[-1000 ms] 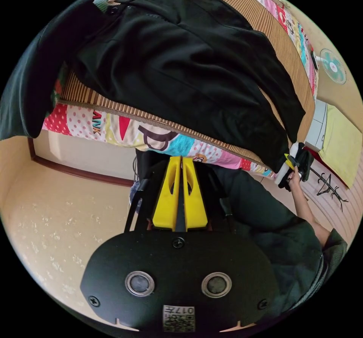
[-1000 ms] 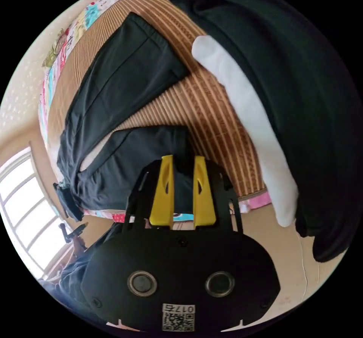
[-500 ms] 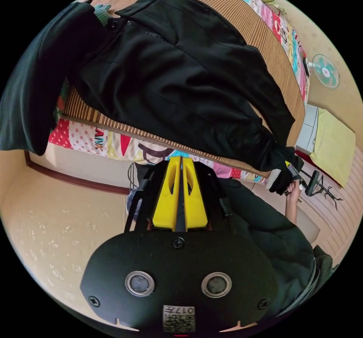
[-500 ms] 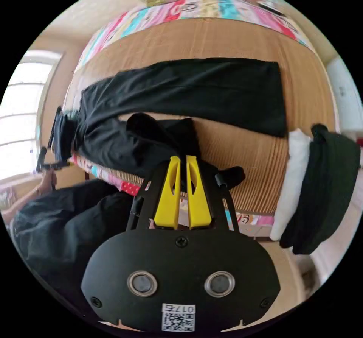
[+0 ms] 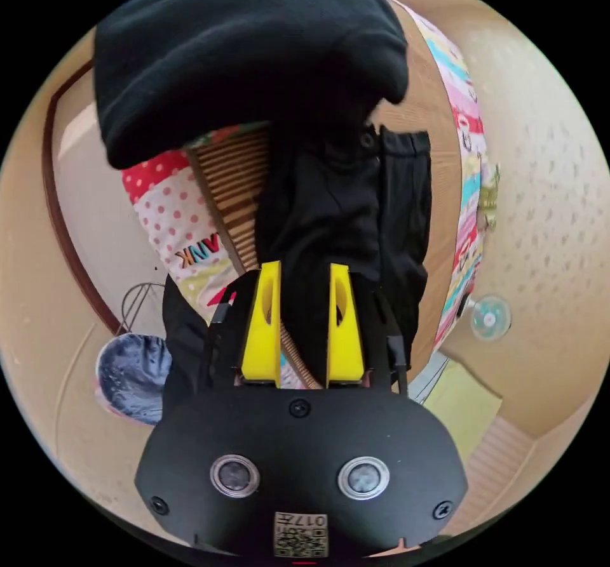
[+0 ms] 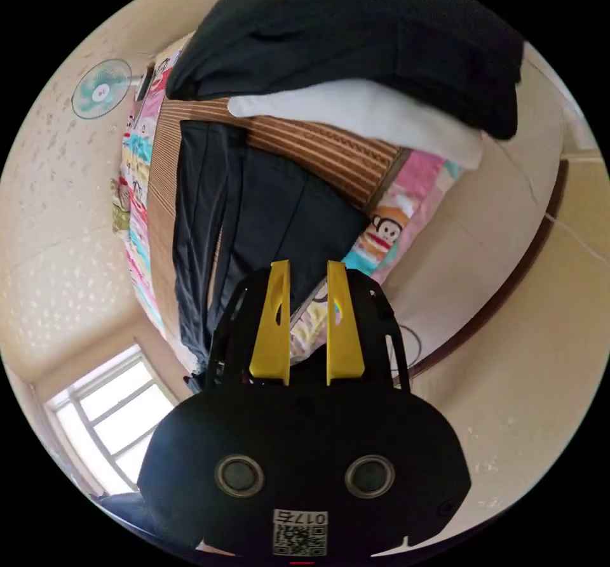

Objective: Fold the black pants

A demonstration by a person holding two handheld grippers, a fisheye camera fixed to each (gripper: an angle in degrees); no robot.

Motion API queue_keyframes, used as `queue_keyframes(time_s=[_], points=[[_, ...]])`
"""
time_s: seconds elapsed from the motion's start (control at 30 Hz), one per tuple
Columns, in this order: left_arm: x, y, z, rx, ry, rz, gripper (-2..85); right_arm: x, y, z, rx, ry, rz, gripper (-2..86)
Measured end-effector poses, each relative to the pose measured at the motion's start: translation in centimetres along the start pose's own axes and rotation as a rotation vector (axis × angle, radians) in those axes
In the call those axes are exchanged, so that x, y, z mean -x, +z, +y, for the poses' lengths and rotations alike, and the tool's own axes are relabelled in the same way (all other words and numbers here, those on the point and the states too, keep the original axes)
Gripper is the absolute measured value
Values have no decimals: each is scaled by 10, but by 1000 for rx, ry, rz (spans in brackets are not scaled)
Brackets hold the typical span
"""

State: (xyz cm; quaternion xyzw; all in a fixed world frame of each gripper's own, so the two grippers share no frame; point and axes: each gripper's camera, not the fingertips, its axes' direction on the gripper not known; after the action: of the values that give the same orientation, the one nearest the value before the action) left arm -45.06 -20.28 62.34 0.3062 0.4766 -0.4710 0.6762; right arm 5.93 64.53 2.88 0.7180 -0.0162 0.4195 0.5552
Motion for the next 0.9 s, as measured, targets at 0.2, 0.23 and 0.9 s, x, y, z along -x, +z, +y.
queue_keyframes(time_s=[0.2,0.23,0.9], points=[[39,4,-24,-76,-140,156,147,-75,36,33,-7,260,-365,109],[40,11,-29,-53,-133,200,137,-79,39,36,-13,286,-393,112],[-64,-94,5,227,263,222,40,-14,38,3,-84,114,-285,12]])
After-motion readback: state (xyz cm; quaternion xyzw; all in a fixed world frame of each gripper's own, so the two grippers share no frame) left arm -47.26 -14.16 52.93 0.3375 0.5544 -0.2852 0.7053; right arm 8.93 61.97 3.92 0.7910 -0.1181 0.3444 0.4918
